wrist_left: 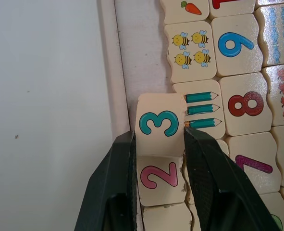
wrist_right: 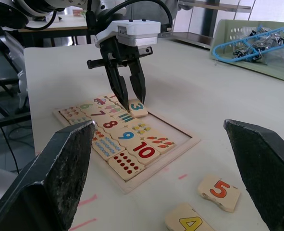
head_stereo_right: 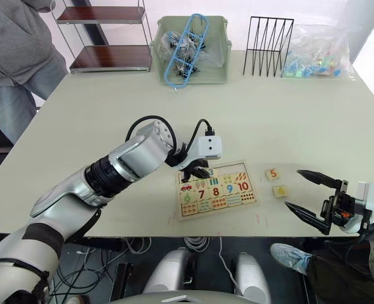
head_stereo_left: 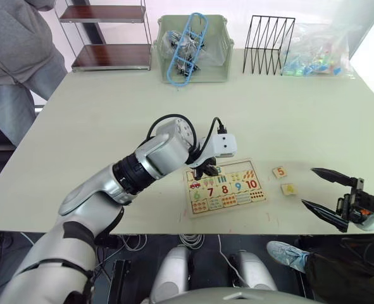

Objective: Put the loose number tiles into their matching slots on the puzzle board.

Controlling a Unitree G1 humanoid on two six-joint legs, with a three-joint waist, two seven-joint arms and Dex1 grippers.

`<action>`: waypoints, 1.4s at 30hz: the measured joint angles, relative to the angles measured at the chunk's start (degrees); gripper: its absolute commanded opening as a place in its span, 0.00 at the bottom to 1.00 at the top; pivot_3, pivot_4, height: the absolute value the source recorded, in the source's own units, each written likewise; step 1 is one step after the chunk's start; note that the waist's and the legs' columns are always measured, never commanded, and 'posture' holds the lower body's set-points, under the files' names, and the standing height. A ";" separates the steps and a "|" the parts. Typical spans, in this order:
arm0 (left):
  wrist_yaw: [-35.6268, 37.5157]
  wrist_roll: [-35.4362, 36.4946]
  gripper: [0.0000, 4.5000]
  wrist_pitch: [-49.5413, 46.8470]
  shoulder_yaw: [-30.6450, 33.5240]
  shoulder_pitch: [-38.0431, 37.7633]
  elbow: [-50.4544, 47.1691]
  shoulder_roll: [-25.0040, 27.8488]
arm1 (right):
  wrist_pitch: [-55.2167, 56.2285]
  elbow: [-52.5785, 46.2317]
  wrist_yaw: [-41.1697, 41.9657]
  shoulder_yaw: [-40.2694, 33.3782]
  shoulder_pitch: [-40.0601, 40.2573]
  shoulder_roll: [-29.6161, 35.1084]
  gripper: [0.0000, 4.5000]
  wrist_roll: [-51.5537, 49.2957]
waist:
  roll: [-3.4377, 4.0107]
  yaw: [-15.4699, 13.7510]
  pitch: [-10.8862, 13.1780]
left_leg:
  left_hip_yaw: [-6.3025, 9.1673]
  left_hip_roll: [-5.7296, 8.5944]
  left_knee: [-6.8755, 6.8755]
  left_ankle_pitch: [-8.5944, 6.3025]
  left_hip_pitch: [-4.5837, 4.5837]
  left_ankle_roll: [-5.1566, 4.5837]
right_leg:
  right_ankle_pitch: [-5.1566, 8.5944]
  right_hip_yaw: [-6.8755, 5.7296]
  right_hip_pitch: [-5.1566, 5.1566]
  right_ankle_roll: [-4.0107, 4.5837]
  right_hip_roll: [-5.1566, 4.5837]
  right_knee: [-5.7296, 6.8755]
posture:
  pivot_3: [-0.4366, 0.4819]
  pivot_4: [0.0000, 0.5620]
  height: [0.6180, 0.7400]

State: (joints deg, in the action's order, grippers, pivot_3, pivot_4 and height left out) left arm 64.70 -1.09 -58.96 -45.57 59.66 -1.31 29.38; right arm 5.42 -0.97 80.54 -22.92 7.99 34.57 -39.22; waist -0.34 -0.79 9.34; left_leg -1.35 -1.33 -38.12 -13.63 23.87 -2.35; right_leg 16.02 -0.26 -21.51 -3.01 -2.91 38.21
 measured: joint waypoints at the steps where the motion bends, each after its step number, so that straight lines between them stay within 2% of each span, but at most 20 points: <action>1: -0.02 -0.01 0.21 -0.01 0.00 0.05 0.15 -0.07 | 0.01 0.00 0.00 0.00 0.05 -0.02 1.00 0.00 | 0.00 0.00 0.00 | 0.00 0.00 0.00 0.00 0.00 0.00 | 0.00 0.00 0.00 0.00 0.00 0.00 | 0.48 0.27 1.00; 22: -0.27 -1.55 0.21 0.57 0.00 0.18 1.96 -1.48 | 2.74 3.52 1.84 -0.01 0.09 -0.04 1.00 0.00 | 0.00 -0.03 0.00 | 0.00 0.00 -0.06 0.00 0.00 0.00 | 0.00 0.01 0.01 0.00 -0.01 0.05 | 0.48 0.27 1.00; 23: -0.48 -1.58 0.38 0.66 0.00 0.18 2.03 -1.62 | 2.93 3.51 1.84 -0.01 0.12 -0.06 1.00 0.00 | 0.00 -0.02 0.00 | 0.00 0.00 -0.06 0.00 0.00 0.00 | 0.00 0.01 0.01 0.00 -0.01 0.05 | 0.48 0.27 1.00; 27: -1.09 -1.67 0.60 0.79 0.03 0.18 2.41 -2.04 | 3.21 3.30 1.64 -0.01 0.56 -0.43 1.00 0.00 | 0.00 0.00 0.00 | 0.00 0.00 -0.06 0.00 0.00 0.00 | 0.00 0.01 0.00 0.00 -0.01 0.06 | 0.48 0.27 1.00; 28: -1.22 -1.68 0.75 0.87 0.05 0.18 2.42 -2.05 | 3.32 3.23 1.55 -0.01 0.78 -0.50 1.00 0.00 | 0.01 0.01 -0.01 | 0.00 0.00 -0.06 0.00 0.00 0.00 | 0.00 0.02 0.00 0.00 -0.01 0.07 | 0.48 0.27 1.00; 30: -1.27 -1.67 0.94 0.97 0.08 0.18 2.41 -2.06 | 3.41 2.90 1.47 -0.01 1.18 -0.52 1.00 0.00 | 0.01 0.00 -0.01 | 0.00 0.00 -0.06 0.00 0.00 0.00 | 0.00 0.02 0.00 0.00 -0.01 0.07 | 0.48 0.27 1.00; 31: -1.27 -1.67 0.97 0.99 0.10 0.18 2.41 -2.06 | 3.42 2.77 1.46 -0.01 1.28 -0.52 1.00 0.00 | 0.01 0.01 -0.01 | 0.00 0.00 -0.06 0.00 0.00 0.00 | 0.00 0.02 0.00 0.00 -0.01 0.07 | 0.48 0.27 1.00; 42: -0.55 -0.61 0.97 0.30 0.80 0.18 2.86 -2.04 | 2.92 0.94 0.11 0.00 1.66 -0.51 1.00 -0.03 | 0.01 0.01 0.00 | 0.00 0.00 -0.07 0.00 0.00 0.00 | 0.00 0.02 0.00 0.00 -0.01 0.09 | 0.48 0.27 1.00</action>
State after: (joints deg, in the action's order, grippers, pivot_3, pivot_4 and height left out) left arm 64.14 -1.70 -58.66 -44.77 59.84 1.54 27.34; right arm 8.34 -0.03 80.65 -22.93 9.64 34.06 -39.25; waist -0.32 -0.78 9.34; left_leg -1.35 -1.34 -38.19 -13.63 23.86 -2.35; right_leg 16.02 -0.24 -21.52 -3.00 -2.92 38.29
